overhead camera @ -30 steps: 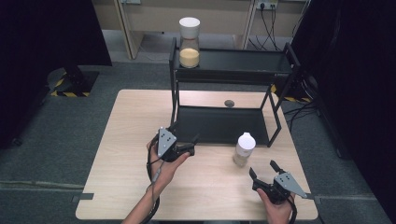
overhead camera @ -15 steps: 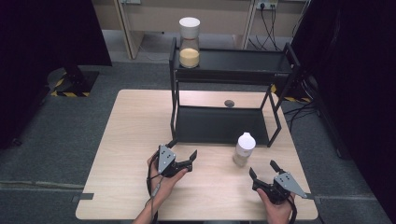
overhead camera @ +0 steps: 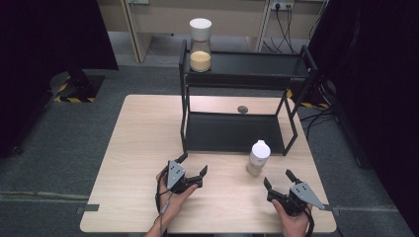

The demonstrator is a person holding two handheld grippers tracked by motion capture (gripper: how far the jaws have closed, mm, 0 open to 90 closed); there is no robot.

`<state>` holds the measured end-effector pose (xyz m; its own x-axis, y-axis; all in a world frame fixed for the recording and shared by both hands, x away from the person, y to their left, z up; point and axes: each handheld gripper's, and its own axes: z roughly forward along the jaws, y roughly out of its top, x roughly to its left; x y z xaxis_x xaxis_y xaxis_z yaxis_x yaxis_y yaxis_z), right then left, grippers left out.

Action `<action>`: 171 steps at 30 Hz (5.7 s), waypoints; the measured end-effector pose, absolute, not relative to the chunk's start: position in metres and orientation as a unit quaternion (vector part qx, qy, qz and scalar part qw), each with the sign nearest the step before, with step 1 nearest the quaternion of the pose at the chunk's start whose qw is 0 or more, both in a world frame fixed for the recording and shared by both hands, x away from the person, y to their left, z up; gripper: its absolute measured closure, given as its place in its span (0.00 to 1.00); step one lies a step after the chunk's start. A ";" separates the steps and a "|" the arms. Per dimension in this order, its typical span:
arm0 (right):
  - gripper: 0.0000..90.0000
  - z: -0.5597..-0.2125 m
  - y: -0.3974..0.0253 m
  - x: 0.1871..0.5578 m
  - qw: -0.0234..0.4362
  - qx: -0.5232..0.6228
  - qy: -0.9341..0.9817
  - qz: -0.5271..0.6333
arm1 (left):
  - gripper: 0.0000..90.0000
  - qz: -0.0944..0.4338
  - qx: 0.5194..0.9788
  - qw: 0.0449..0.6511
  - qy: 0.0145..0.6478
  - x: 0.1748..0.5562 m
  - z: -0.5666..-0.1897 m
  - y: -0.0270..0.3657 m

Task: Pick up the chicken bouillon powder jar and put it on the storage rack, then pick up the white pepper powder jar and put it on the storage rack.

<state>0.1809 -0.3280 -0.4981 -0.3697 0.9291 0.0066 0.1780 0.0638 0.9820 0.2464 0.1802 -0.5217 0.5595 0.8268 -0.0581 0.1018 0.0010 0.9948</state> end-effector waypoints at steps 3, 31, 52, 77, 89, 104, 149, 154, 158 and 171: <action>0.12 -0.498 -0.328 0.181 0.355 0.435 0.636 0.529 | 0.13 0.299 0.640 0.608 0.363 0.246 -0.522 0.180; 0.08 -0.465 -0.304 0.220 0.364 0.395 0.633 0.557 | 0.13 0.287 0.648 0.608 0.357 0.250 -0.520 0.183; 0.34 -0.476 -0.279 0.249 0.358 0.418 0.645 0.531 | 0.13 0.292 0.651 0.609 0.347 0.249 -0.521 0.184; 0.34 -0.422 -0.301 0.234 0.401 0.406 0.590 0.572 | 0.12 0.289 0.652 0.608 0.349 0.250 -0.520 0.183; 0.34 -0.387 -0.300 0.243 0.419 0.389 0.572 0.589 | 0.12 0.289 0.652 0.609 0.348 0.250 -0.520 0.184; 0.34 -0.351 -0.297 0.256 0.438 0.380 0.550 0.601 | 0.12 0.289 0.653 0.608 0.346 0.250 -0.520 0.184; 0.34 -0.281 -0.292 0.283 0.467 0.368 0.530 0.604 | 0.12 0.289 0.654 0.608 0.345 0.250 -0.520 0.184; 0.34 -0.275 -0.291 0.286 0.468 0.370 0.531 0.602 | 0.12 0.289 0.654 0.608 0.345 0.250 -0.520 0.184; 0.34 -0.272 -0.291 0.289 0.468 0.372 0.529 0.602 | 0.12 0.289 0.654 0.609 0.344 0.250 -0.520 0.185; 0.34 -0.256 -0.289 0.297 0.471 0.372 0.532 0.597 | 0.12 0.290 0.654 0.608 0.344 0.250 -0.520 0.185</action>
<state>0.2973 -0.2890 -0.2558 -0.2788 0.9586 -0.0572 -0.1671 0.0103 0.9859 0.2499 0.1846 -0.5201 0.5949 0.8028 -0.0396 0.0985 -0.0238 0.9949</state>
